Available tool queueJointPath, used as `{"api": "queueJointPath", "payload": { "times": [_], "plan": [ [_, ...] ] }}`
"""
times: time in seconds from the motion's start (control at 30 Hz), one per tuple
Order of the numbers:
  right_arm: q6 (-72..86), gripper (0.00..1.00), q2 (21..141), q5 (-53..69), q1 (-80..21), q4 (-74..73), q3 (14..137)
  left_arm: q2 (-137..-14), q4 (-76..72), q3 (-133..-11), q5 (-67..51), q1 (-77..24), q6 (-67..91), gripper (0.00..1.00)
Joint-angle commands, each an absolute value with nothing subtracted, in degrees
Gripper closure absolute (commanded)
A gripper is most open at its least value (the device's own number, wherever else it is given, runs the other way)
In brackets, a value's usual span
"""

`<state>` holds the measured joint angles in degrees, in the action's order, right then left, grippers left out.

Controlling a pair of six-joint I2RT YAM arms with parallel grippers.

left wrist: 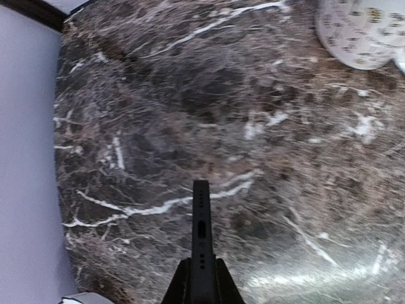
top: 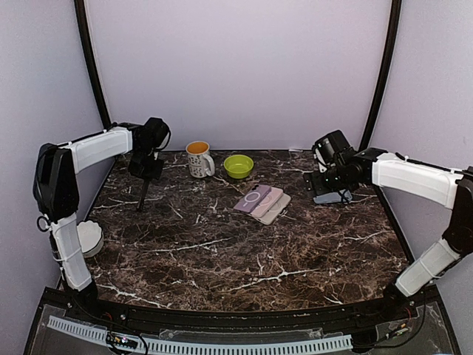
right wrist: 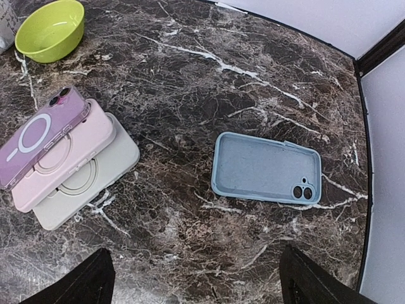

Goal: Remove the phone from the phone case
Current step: Place the phone at the center of the board.

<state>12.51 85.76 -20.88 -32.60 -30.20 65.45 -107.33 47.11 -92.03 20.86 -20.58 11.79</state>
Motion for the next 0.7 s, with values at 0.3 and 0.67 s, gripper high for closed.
{"api": "queueJointPath", "payload": {
  "times": [0.3,0.67],
  "plan": [
    [18.73,0.08,79.08,-22.12,-35.52,-34.35,62.32,-123.45,56.02,-102.72,35.54,-15.59,14.80,0.85],
    [20.09,0.08,78.13,-22.10,-36.60,-34.64,61.44,-124.91,52.02,-99.78,25.41,-15.43,19.81,0.63]
  ]
}}
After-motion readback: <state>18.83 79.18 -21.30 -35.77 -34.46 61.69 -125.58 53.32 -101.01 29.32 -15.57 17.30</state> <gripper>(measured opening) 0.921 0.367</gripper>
